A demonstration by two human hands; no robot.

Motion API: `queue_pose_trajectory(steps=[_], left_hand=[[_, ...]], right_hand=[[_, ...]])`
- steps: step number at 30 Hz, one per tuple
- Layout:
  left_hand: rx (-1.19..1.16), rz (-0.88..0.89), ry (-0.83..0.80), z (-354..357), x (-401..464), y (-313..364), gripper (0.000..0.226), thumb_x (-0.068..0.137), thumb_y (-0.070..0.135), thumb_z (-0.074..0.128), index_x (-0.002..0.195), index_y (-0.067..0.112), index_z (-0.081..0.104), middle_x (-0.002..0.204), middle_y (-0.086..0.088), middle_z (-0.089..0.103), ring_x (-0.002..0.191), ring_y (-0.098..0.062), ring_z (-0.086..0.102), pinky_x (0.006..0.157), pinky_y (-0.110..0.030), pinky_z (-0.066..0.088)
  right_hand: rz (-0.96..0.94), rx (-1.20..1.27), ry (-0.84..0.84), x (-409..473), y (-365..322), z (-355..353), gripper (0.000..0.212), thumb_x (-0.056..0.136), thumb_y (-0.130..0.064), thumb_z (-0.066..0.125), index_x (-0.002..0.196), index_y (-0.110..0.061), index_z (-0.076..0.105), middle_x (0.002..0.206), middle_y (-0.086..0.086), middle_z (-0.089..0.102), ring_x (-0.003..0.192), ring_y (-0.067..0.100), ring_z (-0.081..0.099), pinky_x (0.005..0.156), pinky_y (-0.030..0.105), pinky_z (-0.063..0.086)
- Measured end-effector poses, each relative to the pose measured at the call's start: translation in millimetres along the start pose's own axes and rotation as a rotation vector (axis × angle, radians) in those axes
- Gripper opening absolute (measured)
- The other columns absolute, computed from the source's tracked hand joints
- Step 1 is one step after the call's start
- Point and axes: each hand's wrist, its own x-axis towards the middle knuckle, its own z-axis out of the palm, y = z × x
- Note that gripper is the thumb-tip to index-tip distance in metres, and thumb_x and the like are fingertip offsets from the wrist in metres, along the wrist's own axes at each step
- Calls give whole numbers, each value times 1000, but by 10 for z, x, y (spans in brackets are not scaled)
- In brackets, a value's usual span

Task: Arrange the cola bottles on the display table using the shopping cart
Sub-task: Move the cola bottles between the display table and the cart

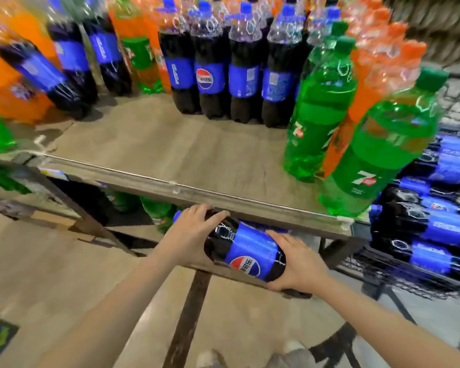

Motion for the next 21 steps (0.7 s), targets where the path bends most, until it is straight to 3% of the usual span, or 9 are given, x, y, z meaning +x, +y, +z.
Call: queue_pose_trajectory(steps=[5,9,12,21], left_hand=[[27,45,67,-600,-93,-644,100,53,67,65,140,19,48,121,-14,52,103,-35,54,85,-45,48],[69,81,191,-1064,-35,-1084,98,48,51,78,136,18,51,121,-12,53,103,-34,55,88,-41,47],[96,86,254,-1331,69,-1390,102,48,53,83,137,17,51,122,-12,52,105,-32,54,90,-39,45],[108,53,267,-1432,564,-2299,102,45,47,79,139,21,48,123,-10,50,109,-30,53,92,-40,46]], right_hand=[[-32,-6,117,320,-701,-249,116,42,-71,64,144,-39,19,137,-7,46,124,20,47,100,43,42],[-60,-39,228,643,-1150,-567,112,42,-69,65,141,-40,23,135,-8,49,120,21,50,97,42,45],[-78,-82,294,929,-1382,-834,113,42,-67,67,142,-38,24,133,-8,49,118,22,50,95,43,45],[-116,-105,300,2020,-1648,-1047,115,47,-64,72,146,-37,20,138,-9,45,123,21,46,97,39,43]])
